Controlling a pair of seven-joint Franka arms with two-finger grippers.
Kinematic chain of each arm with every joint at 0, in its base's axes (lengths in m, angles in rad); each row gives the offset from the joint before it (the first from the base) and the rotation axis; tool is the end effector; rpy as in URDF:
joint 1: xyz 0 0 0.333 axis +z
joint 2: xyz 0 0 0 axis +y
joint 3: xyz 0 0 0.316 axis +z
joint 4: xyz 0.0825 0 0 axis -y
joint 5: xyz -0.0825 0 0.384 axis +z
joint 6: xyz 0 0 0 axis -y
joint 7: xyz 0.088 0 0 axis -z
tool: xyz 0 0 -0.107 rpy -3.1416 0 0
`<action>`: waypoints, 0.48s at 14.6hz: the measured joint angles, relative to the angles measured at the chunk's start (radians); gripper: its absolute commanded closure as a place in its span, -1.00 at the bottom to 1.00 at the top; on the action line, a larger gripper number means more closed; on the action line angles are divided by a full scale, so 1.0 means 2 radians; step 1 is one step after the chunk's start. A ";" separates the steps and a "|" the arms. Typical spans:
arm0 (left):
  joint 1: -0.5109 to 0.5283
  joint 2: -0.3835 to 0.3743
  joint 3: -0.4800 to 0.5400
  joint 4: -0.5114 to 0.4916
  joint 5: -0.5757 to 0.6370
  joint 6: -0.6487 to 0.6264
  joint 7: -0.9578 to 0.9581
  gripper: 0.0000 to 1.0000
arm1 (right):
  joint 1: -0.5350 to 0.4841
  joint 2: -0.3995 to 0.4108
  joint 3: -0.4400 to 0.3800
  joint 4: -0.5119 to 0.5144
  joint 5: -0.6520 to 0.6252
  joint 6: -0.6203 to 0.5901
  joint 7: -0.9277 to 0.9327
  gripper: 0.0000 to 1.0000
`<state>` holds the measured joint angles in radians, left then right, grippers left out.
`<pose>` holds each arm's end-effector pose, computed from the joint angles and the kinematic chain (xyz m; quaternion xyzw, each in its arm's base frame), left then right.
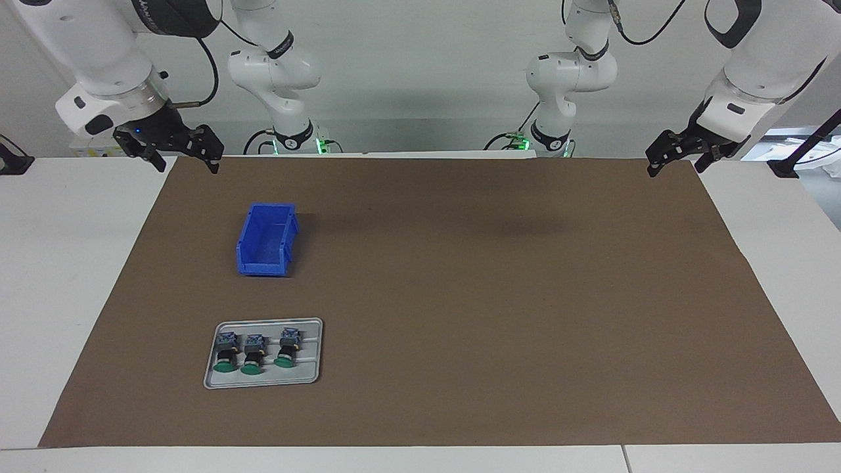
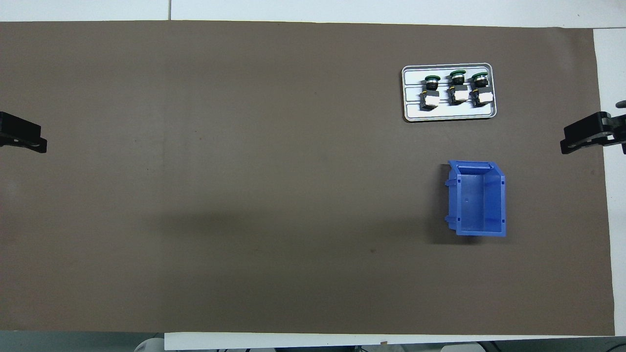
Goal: Place and press button with both arms
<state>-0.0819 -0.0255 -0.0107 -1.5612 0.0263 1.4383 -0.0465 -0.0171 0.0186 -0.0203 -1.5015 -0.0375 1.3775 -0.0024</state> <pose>0.5305 -0.0462 0.6319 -0.9985 0.0219 0.0476 0.0166 0.5390 -0.0246 0.6309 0.9971 -0.0197 -0.0716 0.0174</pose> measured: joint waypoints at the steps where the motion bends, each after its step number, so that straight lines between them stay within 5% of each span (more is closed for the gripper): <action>1: -0.002 0.000 0.000 0.000 0.000 0.000 0.000 -1.00 | 0.000 0.000 0.000 0.000 0.000 0.000 0.000 -1.00; 7: -0.003 -0.001 0.014 0.000 0.000 0.000 -0.001 -1.00 | 0.000 -0.001 0.000 0.000 0.000 0.000 -0.001 -1.00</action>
<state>-0.0881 -0.0274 0.0182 -1.5609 0.0263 1.4392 -0.0483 -0.0162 0.0174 -0.0203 -1.5017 -0.0372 1.3774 -0.0036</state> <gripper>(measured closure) 0.000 0.000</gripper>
